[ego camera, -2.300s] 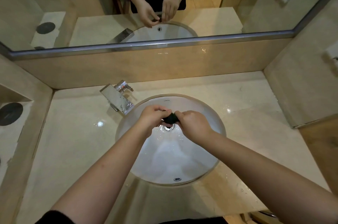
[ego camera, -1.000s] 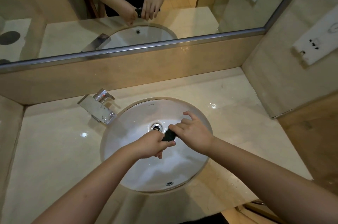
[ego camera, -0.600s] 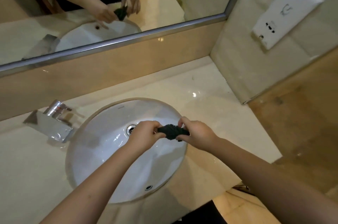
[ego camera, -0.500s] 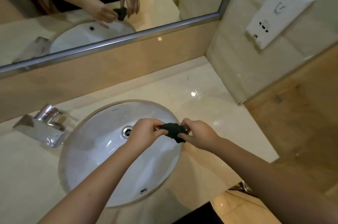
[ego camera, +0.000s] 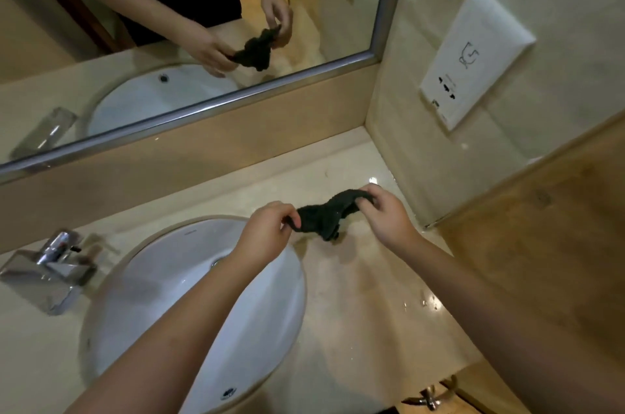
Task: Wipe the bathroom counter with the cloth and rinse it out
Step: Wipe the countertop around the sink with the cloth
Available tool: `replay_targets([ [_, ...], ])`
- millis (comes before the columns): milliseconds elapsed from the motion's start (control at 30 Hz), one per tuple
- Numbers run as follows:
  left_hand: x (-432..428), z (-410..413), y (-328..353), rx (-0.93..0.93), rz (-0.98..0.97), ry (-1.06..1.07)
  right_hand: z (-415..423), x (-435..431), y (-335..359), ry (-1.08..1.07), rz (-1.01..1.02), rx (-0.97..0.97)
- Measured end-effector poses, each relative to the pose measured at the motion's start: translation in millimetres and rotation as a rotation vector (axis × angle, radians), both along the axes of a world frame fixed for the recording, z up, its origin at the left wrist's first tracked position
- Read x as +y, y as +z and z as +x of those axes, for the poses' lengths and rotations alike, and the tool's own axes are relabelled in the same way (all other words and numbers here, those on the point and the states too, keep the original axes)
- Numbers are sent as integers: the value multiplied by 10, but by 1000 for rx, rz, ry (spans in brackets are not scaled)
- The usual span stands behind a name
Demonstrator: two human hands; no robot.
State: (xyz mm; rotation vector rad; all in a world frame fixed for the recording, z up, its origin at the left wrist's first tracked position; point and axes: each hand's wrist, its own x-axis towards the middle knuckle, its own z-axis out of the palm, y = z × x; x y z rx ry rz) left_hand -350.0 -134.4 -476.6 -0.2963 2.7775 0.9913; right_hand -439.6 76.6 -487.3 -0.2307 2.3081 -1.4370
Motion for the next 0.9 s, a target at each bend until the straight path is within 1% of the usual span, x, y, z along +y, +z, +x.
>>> replay_targets([
  [100,6,-252,-14,-39,-18,2,-261,-52,-19,-4,-9,36],
  [200,5,-487,-10,1,-25,25,-499,-139,-57,-8,32,57],
  [300,-43,-708,-9,76,-36,102,-740,-230,-60,-29,3,103],
  [367,-95,-847,13,121,-1,174,-883,-289,-31,-34,-14,199],
  [433,-164,-976,23,152,-1,214,-1025,-341,-11,-36,-6,334],
  [533,-281,-1117,-51,246,-141,175,-1250,-386,-73,21,136,569],
  [600,-338,-1144,-184,267,-228,108,-1330,-382,-210,113,257,635],
  [633,-352,-1136,-281,232,-262,44,-1329,-378,-310,169,324,611],
  [700,-321,-1087,-504,75,-332,-108,-1236,-380,-517,263,461,500],
  [733,-285,-1048,-609,6,-369,-167,-1162,-392,-613,293,500,451],
  [767,-246,-1003,-696,-14,-372,-189,-1080,-420,-688,319,510,417],
  [800,-216,-960,-759,11,-350,-173,-1001,-466,-741,351,506,395],
  [867,-198,-921,-853,113,-290,-71,-851,-595,-803,437,498,382],
  [900,-197,-923,-892,150,-298,-29,-785,-666,-815,479,497,381],
])
